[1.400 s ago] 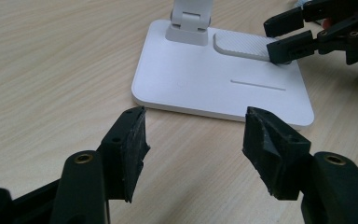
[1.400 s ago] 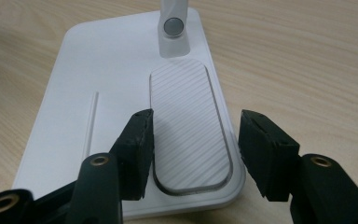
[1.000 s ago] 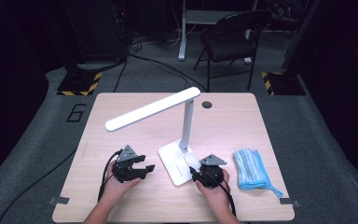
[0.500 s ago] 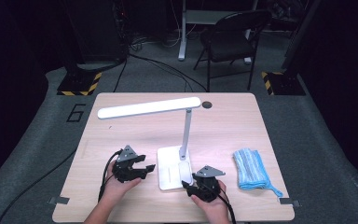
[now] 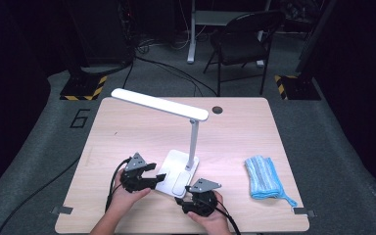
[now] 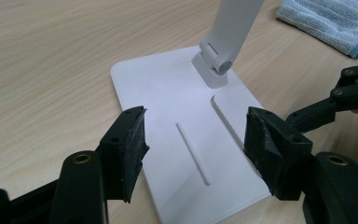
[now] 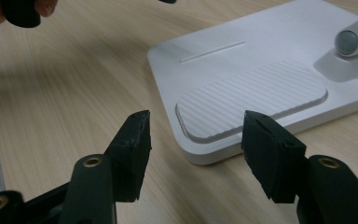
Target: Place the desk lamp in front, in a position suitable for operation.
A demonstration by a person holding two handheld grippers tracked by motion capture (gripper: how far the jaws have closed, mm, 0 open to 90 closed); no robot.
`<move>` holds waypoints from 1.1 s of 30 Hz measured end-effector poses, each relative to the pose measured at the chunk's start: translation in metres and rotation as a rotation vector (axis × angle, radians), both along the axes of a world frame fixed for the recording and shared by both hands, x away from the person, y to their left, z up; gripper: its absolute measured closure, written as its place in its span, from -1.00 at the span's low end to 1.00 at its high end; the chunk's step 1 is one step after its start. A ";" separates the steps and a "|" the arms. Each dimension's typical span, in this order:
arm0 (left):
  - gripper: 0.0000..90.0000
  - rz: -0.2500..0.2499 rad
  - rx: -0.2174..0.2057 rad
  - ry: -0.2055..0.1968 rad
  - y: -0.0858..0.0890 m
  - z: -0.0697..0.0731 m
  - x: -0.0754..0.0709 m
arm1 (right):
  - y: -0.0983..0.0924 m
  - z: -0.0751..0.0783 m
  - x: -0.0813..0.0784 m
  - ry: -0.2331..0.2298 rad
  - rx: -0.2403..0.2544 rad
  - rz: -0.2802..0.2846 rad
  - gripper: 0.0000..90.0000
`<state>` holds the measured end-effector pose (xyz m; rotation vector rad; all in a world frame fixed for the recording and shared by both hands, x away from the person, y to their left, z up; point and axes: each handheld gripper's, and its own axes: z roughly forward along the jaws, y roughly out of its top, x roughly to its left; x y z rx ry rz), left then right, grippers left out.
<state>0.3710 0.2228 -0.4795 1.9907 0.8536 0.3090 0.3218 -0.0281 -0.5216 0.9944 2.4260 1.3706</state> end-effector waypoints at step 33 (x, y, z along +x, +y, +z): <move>0.06 -0.076 -0.066 -0.009 -0.079 0.044 0.029 | -0.054 0.022 0.005 -0.082 0.013 -0.119 -0.04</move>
